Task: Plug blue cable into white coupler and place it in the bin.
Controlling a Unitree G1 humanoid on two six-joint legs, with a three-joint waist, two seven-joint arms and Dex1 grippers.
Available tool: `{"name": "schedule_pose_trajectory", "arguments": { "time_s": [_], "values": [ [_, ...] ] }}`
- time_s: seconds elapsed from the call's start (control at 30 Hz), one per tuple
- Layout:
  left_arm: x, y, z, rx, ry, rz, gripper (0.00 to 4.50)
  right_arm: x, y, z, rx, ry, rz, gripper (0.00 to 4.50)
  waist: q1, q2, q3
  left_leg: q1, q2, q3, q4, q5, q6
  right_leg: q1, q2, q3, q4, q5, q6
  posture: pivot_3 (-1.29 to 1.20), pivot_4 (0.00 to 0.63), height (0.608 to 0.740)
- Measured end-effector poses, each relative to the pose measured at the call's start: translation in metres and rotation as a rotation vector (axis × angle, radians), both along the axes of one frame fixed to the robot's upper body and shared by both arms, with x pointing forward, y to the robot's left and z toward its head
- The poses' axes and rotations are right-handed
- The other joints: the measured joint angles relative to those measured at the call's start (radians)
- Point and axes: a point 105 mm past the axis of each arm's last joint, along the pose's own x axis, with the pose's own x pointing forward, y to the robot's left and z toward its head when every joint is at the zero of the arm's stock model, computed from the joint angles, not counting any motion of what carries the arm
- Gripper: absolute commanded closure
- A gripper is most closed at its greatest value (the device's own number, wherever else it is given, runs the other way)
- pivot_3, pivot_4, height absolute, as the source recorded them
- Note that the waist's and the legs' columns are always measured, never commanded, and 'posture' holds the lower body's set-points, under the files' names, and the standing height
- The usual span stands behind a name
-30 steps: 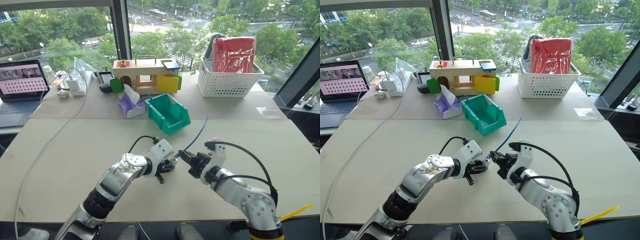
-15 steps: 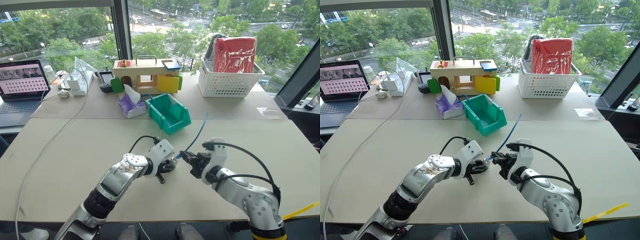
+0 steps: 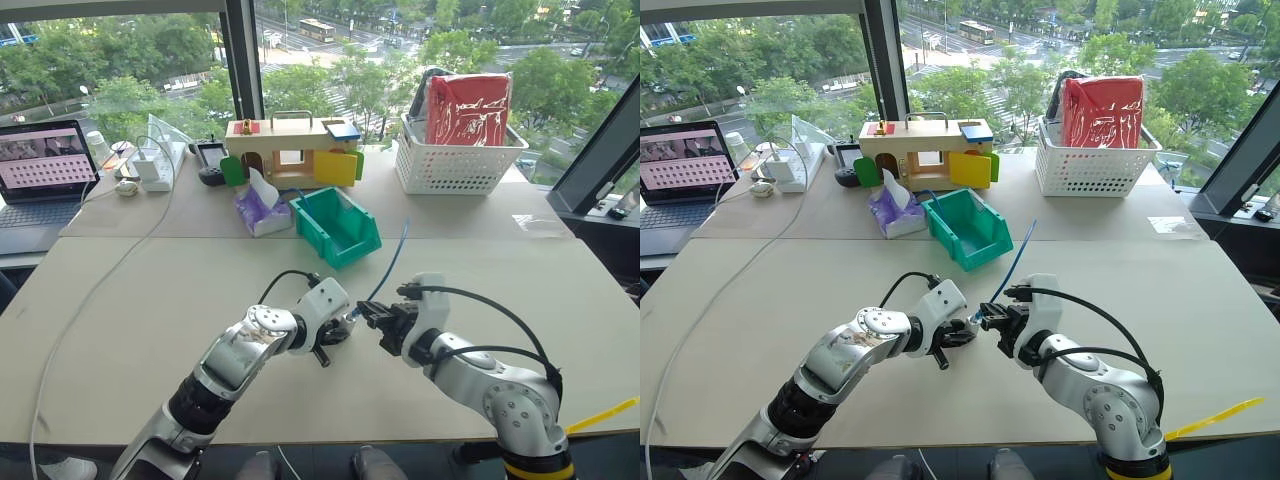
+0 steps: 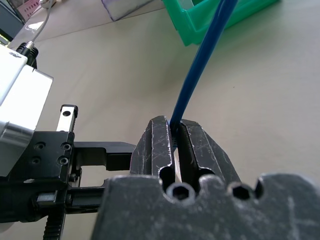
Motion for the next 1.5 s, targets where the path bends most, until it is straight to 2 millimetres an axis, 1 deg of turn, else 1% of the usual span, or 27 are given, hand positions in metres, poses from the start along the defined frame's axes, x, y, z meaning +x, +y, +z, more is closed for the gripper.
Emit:
{"name": "schedule_pose_trajectory", "arguments": {
  "time_s": [0.2,0.53,0.73,0.83,1.03,1.2,1.37,1.5],
  "values": [
    [0.0,0.001,0.001,0.013,0.01,0.006,3.89,-0.001,0.005,0.003,-0.037,-0.024,0.034,4.5,-0.003,0.0,0.0,0.001,0.0,0.0,0.0,0.0,0.0,0.0,0.0,0.0,0.0,0.0,0.0,0.0,0.15,0.715],
    [0.0,0.003,0.001,0.021,0.008,0.01,3.89,-0.002,0.01,0.004,-0.047,-0.042,0.063,4.5,-0.01,0.0,0.0,0.002,0.0,0.0,0.0,0.0,0.0,0.0,0.0,0.0,0.001,0.0,0.0,0.0,0.15,0.715],
    [0.0,0.005,0.001,0.027,0.008,0.013,3.89,0.0,0.009,0.003,-0.103,-0.065,0.07,4.5,-0.015,0.0,0.0,0.002,0.0,0.0,0.0,0.0,0.0,0.001,0.0,0.0,0.001,0.0,0.0,0.0,0.15,0.715],
    [0.0,0.005,0.001,0.029,0.009,0.017,3.89,-0.002,0.016,0.001,-0.126,-0.074,0.106,4.5,-0.017,0.0,0.0,0.002,0.0,0.0,0.0,0.0,0.0,0.001,0.0,0.0,0.001,0.0,0.0,0.0,0.15,0.715],
    [0.0,0.005,0.001,0.031,0.01,0.021,3.89,-0.001,0.017,0.001,-0.141,-0.088,0.128,4.5,-0.018,-0.001,0.0,0.003,0.0,0.0,0.0,0.0,0.0,0.001,0.0,0.0,0.001,0.0,0.0,0.0,0.15,0.715],
    [0.0,0.006,0.001,0.036,0.009,0.029,3.89,-0.001,0.019,-0.001,-0.112,-0.076,0.128,4.5,-0.021,-0.001,-0.001,0.003,0.0,0.0,0.0,0.0,0.0,0.002,0.0,0.0,0.001,0.0,0.0,0.0,0.15,0.715],
    [-0.001,0.007,0.001,0.039,0.01,0.033,3.89,0.0,0.017,-0.008,-0.084,-0.04,0.145,4.5,-0.024,-0.001,-0.001,0.004,0.0,0.0,-0.001,0.0,0.0,0.002,0.001,0.0,0.001,0.0,0.0,0.0,0.15,0.715],
    [-0.001,0.007,0.001,0.039,0.012,0.035,3.89,0.0,0.016,-0.009,-0.097,-0.044,0.168,4.5,-0.024,-0.002,-0.002,0.004,0.0,0.0,-0.001,0.0,0.0,0.002,0.001,0.0,0.001,0.0,0.0,0.0,0.15,0.715]
  ]
}}
